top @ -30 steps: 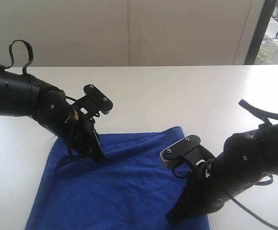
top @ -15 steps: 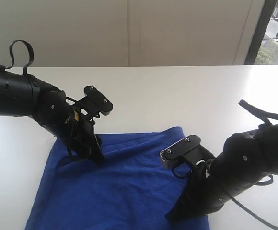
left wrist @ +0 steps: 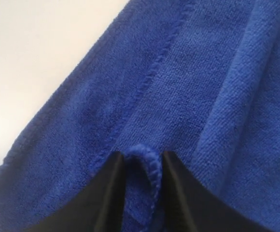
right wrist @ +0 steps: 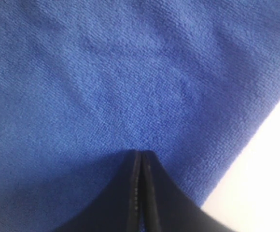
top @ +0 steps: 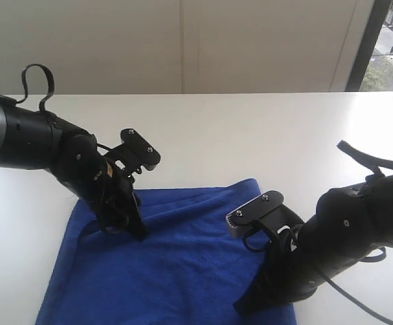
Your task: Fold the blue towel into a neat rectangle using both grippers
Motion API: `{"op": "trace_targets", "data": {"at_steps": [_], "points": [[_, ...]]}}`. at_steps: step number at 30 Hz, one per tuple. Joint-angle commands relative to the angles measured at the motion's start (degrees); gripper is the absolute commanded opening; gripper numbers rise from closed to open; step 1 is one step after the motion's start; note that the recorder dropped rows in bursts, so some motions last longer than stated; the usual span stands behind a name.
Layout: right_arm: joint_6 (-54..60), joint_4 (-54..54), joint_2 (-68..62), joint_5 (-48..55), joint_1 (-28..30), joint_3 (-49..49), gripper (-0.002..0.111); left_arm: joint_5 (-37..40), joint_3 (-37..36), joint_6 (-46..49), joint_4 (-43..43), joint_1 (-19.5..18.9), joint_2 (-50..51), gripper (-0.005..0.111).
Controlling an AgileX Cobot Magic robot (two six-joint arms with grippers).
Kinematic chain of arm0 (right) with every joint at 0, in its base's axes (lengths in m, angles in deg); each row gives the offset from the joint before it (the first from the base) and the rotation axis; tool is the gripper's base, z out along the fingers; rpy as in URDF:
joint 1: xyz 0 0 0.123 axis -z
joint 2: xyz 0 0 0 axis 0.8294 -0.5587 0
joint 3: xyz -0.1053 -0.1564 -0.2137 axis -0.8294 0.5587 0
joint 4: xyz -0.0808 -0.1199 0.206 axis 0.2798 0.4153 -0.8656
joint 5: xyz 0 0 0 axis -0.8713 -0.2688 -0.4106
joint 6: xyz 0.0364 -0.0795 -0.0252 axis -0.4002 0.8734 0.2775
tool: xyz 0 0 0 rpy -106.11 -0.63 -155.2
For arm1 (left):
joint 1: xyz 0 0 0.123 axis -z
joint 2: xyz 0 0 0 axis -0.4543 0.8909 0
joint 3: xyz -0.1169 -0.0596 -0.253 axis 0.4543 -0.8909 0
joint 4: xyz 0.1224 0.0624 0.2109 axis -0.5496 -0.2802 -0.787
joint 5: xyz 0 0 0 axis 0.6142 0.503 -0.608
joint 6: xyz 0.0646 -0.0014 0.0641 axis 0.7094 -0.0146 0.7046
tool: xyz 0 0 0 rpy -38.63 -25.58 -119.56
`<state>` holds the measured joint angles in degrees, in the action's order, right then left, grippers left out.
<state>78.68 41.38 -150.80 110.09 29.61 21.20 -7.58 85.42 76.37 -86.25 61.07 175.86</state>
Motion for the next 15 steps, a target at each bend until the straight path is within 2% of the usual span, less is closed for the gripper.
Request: {"op": "trace_targets", "data": {"at_steps": [1, 4, 9, 15], "points": [[0.6, 0.1, -1.1, 0.8, 0.2, 0.9, 0.000, 1.1, 0.0, -0.1, -0.7, -0.2, 0.5, 0.014], [0.6, 0.1, -1.1, 0.8, 0.2, 0.9, 0.000, 1.1, 0.4, -0.1, -1.1, -0.2, 0.1, 0.001], [0.6, 0.1, -1.1, 0.8, 0.2, 0.9, 0.000, 2.5, 1.5, -0.2, -1.4, -0.2, -1.9, 0.000], [0.9, 0.1, -1.1, 0.5, 0.2, 0.9, 0.000, 2.9, 1.5, -2.5, -7.3, -0.2, -4.1, 0.000]]}}
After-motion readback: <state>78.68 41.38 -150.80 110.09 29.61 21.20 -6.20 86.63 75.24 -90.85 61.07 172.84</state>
